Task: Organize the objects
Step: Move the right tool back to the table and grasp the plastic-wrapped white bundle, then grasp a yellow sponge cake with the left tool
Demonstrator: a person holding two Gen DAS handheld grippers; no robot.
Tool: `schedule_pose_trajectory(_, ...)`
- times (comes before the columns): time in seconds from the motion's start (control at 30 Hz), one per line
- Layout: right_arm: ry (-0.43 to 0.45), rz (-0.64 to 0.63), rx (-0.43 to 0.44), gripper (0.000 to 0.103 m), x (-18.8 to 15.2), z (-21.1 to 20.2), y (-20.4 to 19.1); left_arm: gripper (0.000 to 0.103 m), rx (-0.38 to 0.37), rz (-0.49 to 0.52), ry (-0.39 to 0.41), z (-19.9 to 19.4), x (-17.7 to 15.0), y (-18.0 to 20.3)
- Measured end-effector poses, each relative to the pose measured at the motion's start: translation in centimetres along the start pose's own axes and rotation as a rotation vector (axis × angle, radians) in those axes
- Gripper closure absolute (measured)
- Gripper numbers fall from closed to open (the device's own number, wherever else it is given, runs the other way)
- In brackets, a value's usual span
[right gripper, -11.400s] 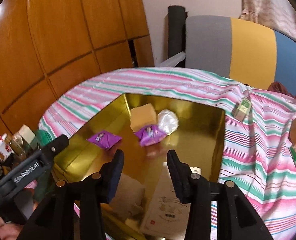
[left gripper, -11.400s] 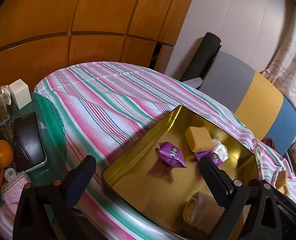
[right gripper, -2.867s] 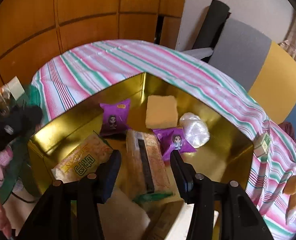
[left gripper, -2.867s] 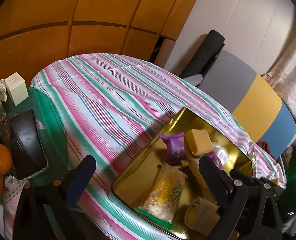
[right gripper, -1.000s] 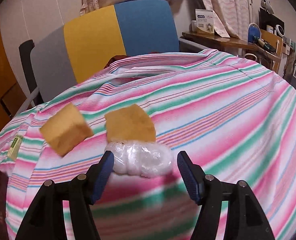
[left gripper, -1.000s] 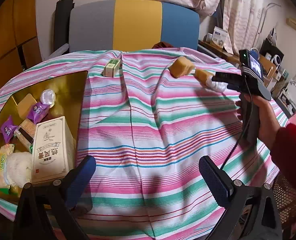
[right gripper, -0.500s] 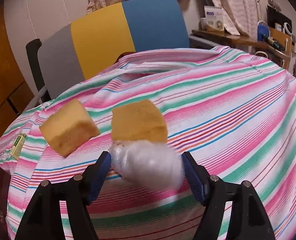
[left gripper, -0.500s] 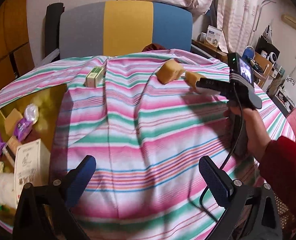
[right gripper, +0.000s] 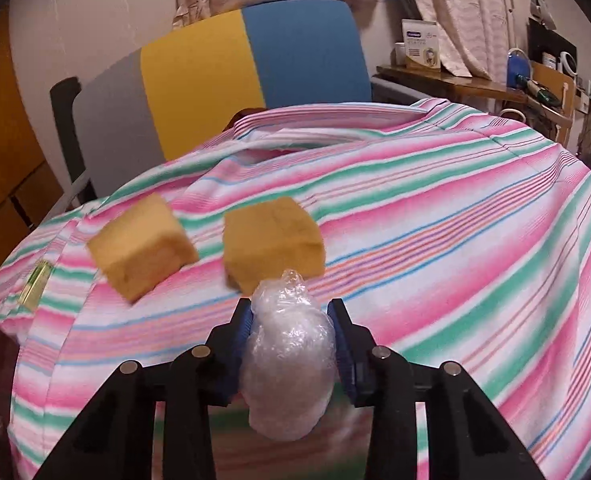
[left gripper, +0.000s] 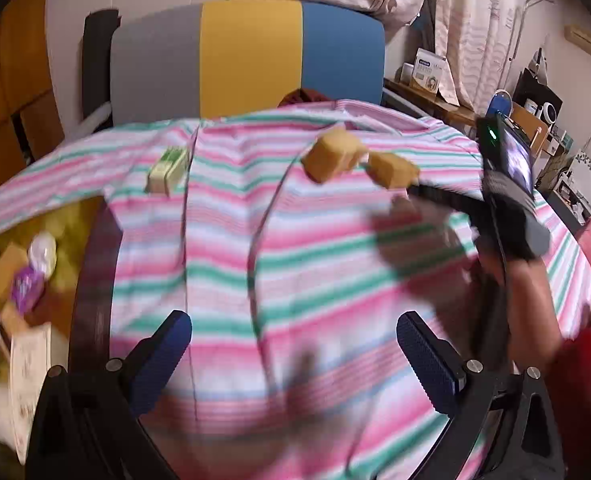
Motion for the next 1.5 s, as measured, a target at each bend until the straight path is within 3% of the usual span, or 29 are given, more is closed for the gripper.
schedule_pose_trajectory(0.27,0.018,0.124,0.007,0.065,-1.0,-0.5,2.8,0.000,0.065,0.063,0.079,4.4,8.5,1.6)
schedule_pose_trajectory(0.37,0.012,0.198,0.042,0.065,-1.2,0.0,4.3,0.000,0.080,0.085,0.069,7.3,11.4,2.3)
schedule_pose_trajectory(0.63,0.034,0.206,0.037,0.065,-1.3,-0.1,4.4,0.001,0.181,0.155,0.081,12.7,15.7,3.2)
schedule_pose_trajectory(0.67,0.036,0.206,0.037,0.065,-1.3,-0.1,4.5,0.003,0.194,0.173,0.080,13.3,15.9,3.4)
schedule_pose_trajectory(0.77,0.036,0.198,0.023,0.065,-1.3,0.0,4.4,0.023,0.200,0.214,0.065,14.6,15.9,4.1)
schedule_pose_trajectory(0.83,0.036,0.192,0.012,0.065,-1.3,0.1,4.4,0.047,0.197,0.227,0.045,15.3,15.6,4.4)
schedule_pose_trajectory(0.9,0.036,0.189,0.008,0.065,-1.3,0.1,4.4,0.061,0.173,0.231,0.049,15.2,15.4,4.5)
schedule_pose_trajectory(1.07,0.035,0.179,-0.010,0.065,-1.3,0.0,4.4,0.062,0.145,0.237,0.068,14.5,14.0,4.0)
schedule_pose_trajectory(1.37,0.038,0.152,-0.050,0.065,-1.2,0.0,4.0,0.062,0.176,0.156,0.152,10.7,10.0,1.0)
schedule_pose_trajectory(1.5,0.082,0.119,-0.069,0.065,-1.0,-1.0,3.4,0.063,0.195,0.180,0.201,8.9,8.6,1.6)
Point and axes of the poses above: each gripper's, at about its wrist camera, not at the fingertips, and z roughly the way its jaws point, y to its right, x to its top, the point moved 9 cm from there along z, roughly the way its jaws point, and after that the axes turned 11 degrees about -y, right-handed, at the moved point
